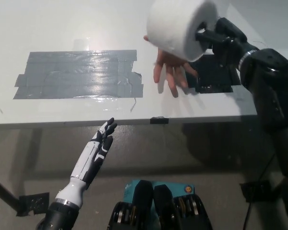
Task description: A toilet paper roll is kept on the black spot on the desk infront of the robot and the robot inserts its right thumb into the hole in the centre to grab the roll. Then it passes the roll to a person.
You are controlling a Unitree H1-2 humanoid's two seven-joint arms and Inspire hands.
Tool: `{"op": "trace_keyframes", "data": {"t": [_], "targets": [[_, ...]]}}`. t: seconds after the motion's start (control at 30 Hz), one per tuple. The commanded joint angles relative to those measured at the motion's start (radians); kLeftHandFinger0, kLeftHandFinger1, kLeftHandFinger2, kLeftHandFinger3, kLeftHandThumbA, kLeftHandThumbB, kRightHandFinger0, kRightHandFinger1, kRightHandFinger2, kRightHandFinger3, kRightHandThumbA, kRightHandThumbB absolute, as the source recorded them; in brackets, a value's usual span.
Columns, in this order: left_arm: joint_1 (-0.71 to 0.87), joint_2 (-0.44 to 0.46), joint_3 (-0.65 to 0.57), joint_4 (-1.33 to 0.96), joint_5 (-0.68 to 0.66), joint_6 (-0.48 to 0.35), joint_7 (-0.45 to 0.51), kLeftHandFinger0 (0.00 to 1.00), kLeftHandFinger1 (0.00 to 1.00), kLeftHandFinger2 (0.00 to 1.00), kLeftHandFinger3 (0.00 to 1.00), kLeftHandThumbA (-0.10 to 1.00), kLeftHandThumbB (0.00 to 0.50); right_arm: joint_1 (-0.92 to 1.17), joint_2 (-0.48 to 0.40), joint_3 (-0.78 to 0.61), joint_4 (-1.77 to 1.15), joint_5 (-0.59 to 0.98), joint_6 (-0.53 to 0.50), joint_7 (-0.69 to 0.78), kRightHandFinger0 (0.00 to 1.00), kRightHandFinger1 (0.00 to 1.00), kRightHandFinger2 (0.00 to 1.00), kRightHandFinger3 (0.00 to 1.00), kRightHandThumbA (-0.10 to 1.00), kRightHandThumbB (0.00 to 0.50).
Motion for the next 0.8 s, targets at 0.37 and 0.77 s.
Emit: {"op": "trace_keyframes", "data": {"t": [0.37,0.77], "targets": [[-0.049,0.02,-0.008,-0.046,0.009,0.003,-0.02,1.0,1.0,1.0,1.0,1.0,0.135,-0.157,0.001,0.138,0.295,-0.257,-0.269,-0.097,0.12,0.59,0.89,0.89,-0.1,0.157],[-0.066,0.023,-0.01,-0.046,0.01,0.012,-0.021,1.0,1.0,1.0,1.0,1.0,0.15,-0.139,-0.005,0.224,0.265,-0.296,-0.202,0.114,0.99,1.0,1.0,1.0,0.44,0.4]]}}
